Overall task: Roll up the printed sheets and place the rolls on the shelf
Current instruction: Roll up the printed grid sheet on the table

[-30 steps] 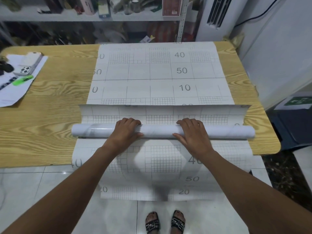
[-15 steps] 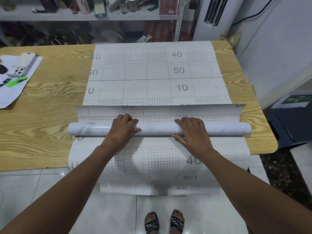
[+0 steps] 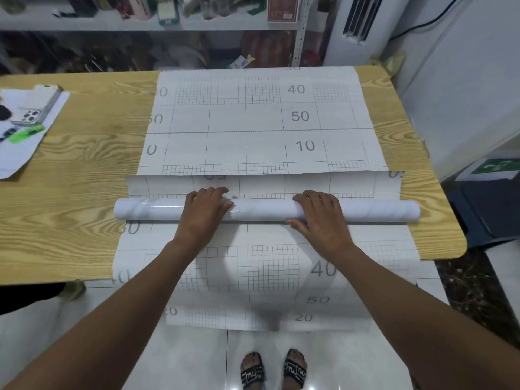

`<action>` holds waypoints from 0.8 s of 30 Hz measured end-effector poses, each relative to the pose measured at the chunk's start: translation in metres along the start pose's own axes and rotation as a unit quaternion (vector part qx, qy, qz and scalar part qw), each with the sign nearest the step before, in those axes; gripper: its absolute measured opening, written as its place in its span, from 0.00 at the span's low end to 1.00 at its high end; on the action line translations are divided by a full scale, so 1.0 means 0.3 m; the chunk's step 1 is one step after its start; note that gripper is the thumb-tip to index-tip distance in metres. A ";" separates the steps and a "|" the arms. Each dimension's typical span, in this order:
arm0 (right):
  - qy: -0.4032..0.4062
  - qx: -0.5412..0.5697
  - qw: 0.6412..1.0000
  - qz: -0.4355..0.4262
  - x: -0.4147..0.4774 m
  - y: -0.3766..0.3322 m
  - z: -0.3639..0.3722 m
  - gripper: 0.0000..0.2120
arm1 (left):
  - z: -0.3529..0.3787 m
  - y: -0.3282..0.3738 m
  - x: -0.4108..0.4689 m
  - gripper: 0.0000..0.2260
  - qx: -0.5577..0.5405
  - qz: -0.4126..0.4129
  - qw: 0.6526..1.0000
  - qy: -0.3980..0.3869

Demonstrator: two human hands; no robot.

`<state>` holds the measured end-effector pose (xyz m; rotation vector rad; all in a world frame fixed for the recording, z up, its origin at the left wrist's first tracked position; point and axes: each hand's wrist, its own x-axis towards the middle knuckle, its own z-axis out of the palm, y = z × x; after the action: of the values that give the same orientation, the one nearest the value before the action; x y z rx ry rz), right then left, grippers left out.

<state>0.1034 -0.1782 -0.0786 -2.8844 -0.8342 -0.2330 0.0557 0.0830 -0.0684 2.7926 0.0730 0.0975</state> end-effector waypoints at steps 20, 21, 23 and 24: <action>-0.012 -0.010 0.999 0.030 0.057 0.000 0.009 0.24 | 0.008 -0.017 0.012 0.25 0.016 0.087 0.996 0.012; -0.013 -0.007 0.999 0.032 0.058 0.000 0.010 0.24 | 0.008 -0.018 0.016 0.25 0.018 0.088 0.996 0.008; -0.013 0.000 0.999 0.033 0.061 0.002 0.012 0.24 | 0.007 -0.018 0.026 0.25 0.021 0.084 0.996 0.006; -0.013 0.004 0.999 0.034 0.063 0.003 0.013 0.24 | 0.006 -0.016 0.030 0.24 0.021 0.080 0.997 0.005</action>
<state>0.1201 -0.1684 -0.0790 -2.9088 -0.7382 -0.1850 0.0646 0.0875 -0.0711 2.8370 -0.1483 0.1506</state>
